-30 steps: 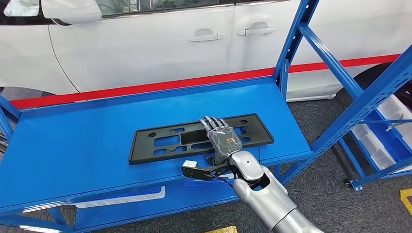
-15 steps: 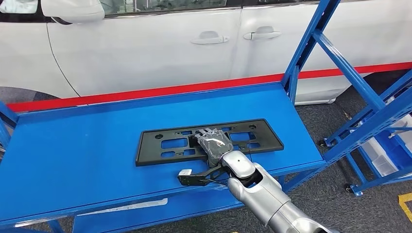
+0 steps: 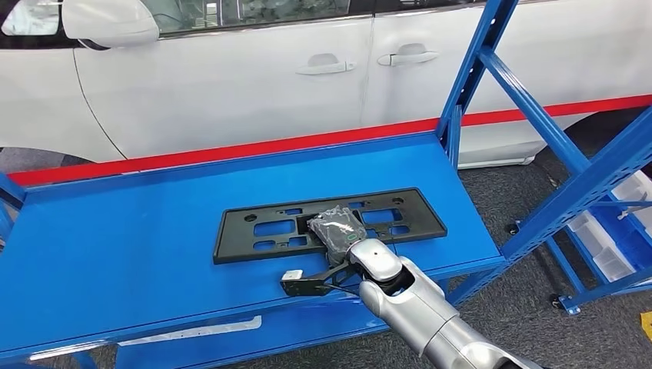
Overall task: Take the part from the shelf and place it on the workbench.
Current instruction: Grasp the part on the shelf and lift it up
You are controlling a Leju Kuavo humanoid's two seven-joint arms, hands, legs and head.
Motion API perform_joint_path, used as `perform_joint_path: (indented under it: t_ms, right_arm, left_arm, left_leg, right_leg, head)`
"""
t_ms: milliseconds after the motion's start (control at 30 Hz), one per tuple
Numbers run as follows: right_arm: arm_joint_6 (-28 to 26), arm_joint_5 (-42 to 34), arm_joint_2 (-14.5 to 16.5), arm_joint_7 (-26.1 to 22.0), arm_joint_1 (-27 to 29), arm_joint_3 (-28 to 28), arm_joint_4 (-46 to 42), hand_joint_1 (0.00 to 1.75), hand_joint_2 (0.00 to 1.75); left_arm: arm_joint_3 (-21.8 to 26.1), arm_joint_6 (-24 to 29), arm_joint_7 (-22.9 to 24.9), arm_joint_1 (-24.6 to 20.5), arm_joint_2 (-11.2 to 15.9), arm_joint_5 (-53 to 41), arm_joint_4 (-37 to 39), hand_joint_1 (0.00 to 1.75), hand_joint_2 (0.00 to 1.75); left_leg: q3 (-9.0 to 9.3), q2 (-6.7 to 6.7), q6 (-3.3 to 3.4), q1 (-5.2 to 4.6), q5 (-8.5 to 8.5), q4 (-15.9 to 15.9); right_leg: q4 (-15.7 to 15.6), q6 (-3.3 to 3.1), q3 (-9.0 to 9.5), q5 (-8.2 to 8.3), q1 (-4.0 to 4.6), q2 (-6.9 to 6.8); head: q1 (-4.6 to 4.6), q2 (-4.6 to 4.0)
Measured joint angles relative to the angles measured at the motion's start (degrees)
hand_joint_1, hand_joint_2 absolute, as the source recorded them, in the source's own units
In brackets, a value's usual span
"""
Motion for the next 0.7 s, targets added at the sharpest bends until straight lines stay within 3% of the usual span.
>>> perform_joint_path:
  t_ms: [33, 233, 500, 700]
  right_arm:
    - [-0.2, -0.2, -0.2, 0.0, 0.1, 0.0, -0.3, 1.75, 1.75]
    - [-2.2, -3.1, -2.5, -0.9, 1.9, 0.0, -5.3, 1.75, 1.75]
    - [-3.0, -8.1, -7.8, -2.6, 6.3, -0.9, -20.0, 1.75, 1.75]
    - [-5.2, -8.5, -9.9, -2.0, 10.2, -5.5, -36.2, 1.75, 1.75]
  left_arm:
    - [0.0, 0.0, -0.3, 0.0, 0.0, 0.1, 0.0, 0.0, 1.75]
    - [0.0, -0.5, -0.9, 0.1, -0.5, 0.8, -1.2, 0.0, 1.75]
    - [0.1, -0.8, 0.3, 0.3, -2.1, 0.1, -5.4, 0.0, 1.75]
    - [0.0, -3.1, 0.8, 0.8, -3.6, -0.2, -9.0, 0.0, 1.75]
  left_leg:
    - [0.09, 0.0, -0.08, 0.0, -0.01, -0.1]
    - [0.2, -0.01, -0.41, 0.06, -0.06, -0.2]
    - [0.19, 0.06, -0.58, 0.04, -0.21, -0.2]
    - [0.08, 0.04, -0.57, 0.0, -0.21, -0.2]
  right_leg:
    - [0.0, -0.07, 0.06, -0.05, 0.01, 0.0]
    - [0.0, -0.23, 0.13, -0.15, 0.08, 0.02]
    - [0.0, -0.26, 0.09, -0.18, 0.05, 0.13]
    - [0.0, -0.26, -0.03, -0.18, 0.0, 0.12]
  head:
    - [0.0, 0.0]
    - [0.0, 0.0]
    - [0.0, 0.0]
    - [0.0, 0.0]
